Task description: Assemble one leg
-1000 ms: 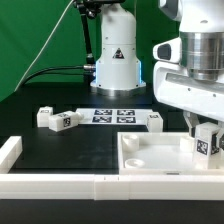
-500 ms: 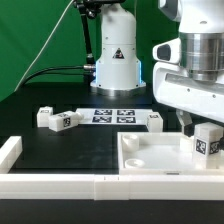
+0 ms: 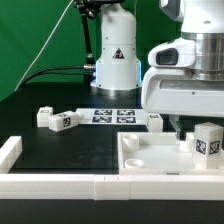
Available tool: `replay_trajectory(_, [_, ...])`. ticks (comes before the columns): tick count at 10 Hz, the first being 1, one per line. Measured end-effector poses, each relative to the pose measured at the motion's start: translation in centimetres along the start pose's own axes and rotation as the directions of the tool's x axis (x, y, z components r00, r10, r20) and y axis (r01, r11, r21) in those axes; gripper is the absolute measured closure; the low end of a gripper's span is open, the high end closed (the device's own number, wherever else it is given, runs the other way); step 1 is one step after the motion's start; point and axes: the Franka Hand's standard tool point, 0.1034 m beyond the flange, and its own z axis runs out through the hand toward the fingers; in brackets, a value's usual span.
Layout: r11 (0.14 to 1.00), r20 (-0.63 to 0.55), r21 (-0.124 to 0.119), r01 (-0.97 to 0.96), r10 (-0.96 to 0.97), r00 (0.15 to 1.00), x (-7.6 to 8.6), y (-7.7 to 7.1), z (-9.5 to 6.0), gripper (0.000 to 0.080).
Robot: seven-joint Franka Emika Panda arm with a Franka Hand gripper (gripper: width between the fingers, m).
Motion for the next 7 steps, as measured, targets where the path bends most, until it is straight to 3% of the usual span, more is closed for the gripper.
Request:
replay_trajectory(2, [0.989,0.0,0.0,0.149,-0.149,0.989,-0.01,-0.01,0.01,0.015])
replay_trajectory(6, [0.875,0.004,-0.018,0.483,-0.483,0.876,0.12,0.41,0.04,0.015])
replay_trajectory(7, [0.875,0.004,-0.018,0.483,-0.483,0.876,0.13,0.44,0.03,0.0243])
